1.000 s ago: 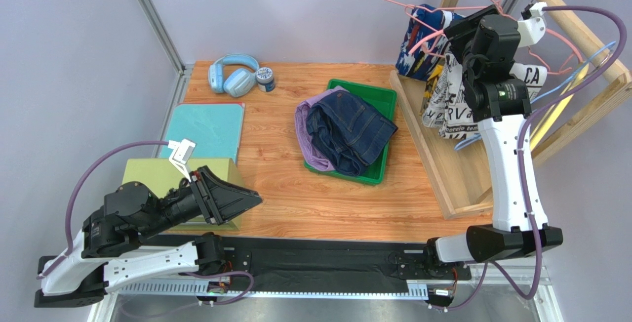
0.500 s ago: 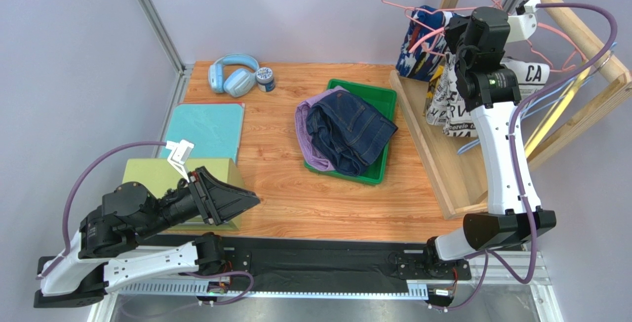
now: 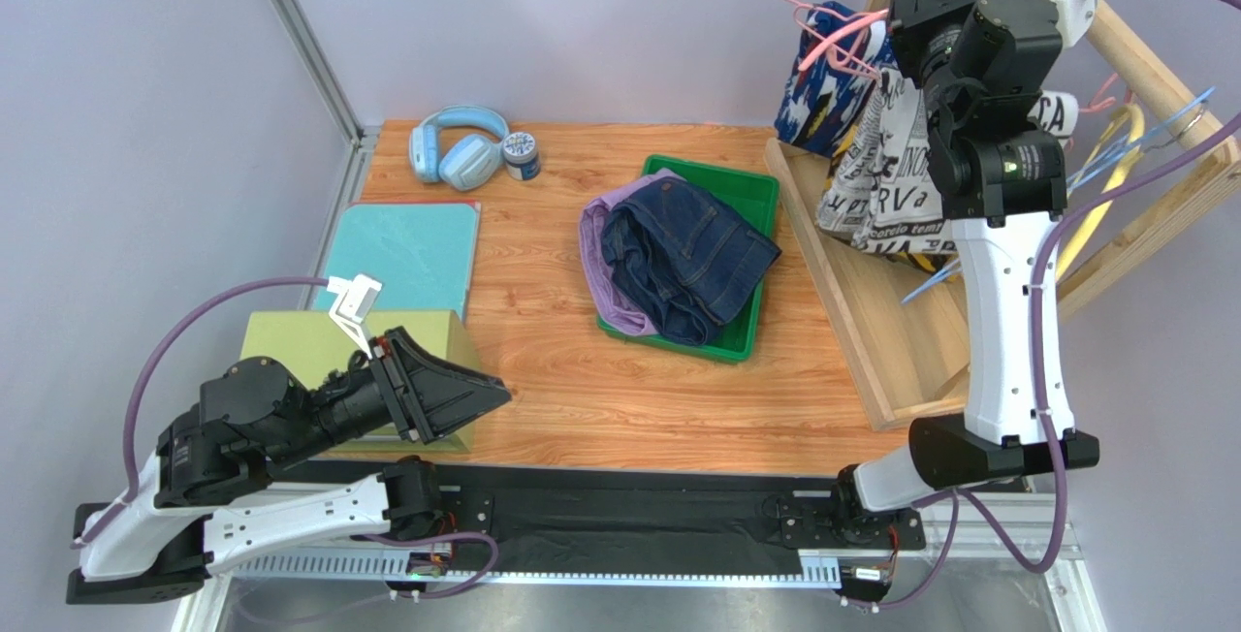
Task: Remove the trousers from the hanger
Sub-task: Grab a hanger with trousers on it with the right arm, then pass the hanger from the right arm to the left
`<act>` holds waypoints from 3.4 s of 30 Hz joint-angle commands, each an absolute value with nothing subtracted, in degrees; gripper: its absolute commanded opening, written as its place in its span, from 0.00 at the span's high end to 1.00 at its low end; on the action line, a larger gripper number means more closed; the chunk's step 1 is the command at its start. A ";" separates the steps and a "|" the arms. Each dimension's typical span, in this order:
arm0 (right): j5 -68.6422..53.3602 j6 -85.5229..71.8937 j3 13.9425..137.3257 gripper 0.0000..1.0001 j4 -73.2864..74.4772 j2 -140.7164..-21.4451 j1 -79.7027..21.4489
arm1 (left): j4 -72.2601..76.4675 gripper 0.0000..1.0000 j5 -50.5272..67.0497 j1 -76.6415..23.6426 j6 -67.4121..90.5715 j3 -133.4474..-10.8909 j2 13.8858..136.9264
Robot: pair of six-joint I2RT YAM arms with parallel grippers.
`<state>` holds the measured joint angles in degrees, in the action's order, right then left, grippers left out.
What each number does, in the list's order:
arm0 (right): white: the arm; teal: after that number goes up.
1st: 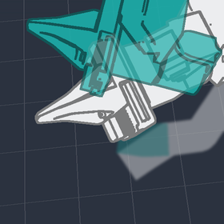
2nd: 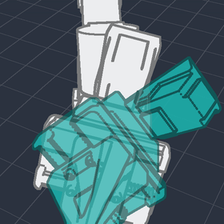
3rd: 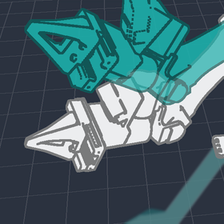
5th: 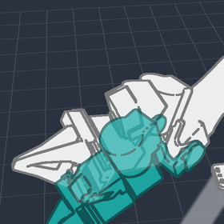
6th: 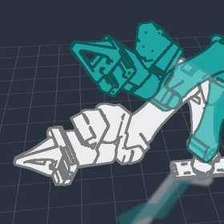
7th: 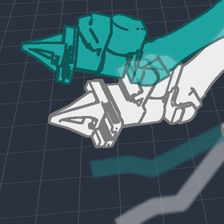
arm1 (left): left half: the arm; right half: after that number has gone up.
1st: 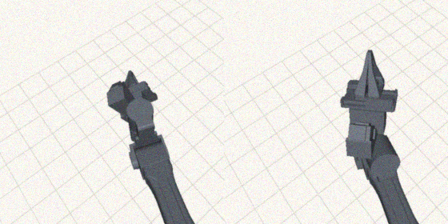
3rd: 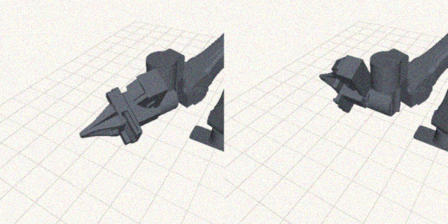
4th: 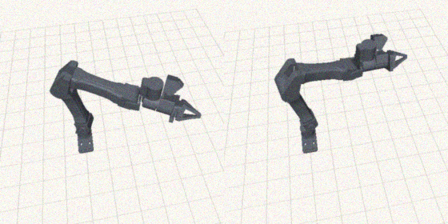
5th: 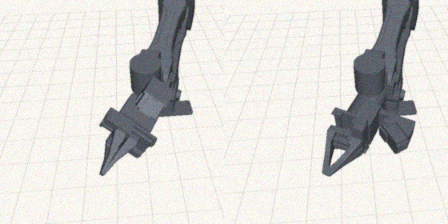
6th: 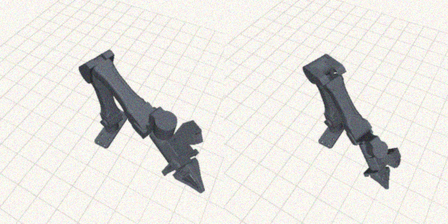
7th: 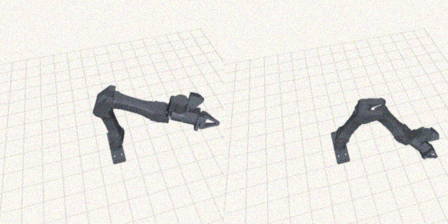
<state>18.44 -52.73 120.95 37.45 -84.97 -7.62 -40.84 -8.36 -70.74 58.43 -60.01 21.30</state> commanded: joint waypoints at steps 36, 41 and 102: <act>-6.23 -35.69 104.42 1.00 43.59 -60.91 -43.48 | -32.01 0.33 -2.29 -70.75 58.10 -62.40 26.98; -12.91 -33.14 98.54 1.00 42.55 -56.53 -48.86 | -28.48 0.33 2.02 -70.75 58.01 -65.82 31.81; 4.47 -22.33 79.02 0.74 33.12 -52.75 -86.57 | -16.96 1.00 4.48 -70.75 65.83 -68.20 44.57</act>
<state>-1.96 -27.29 75.94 34.83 -56.80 -85.97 -15.31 2.76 -70.57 68.23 -66.04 48.34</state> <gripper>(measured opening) 0.148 0.071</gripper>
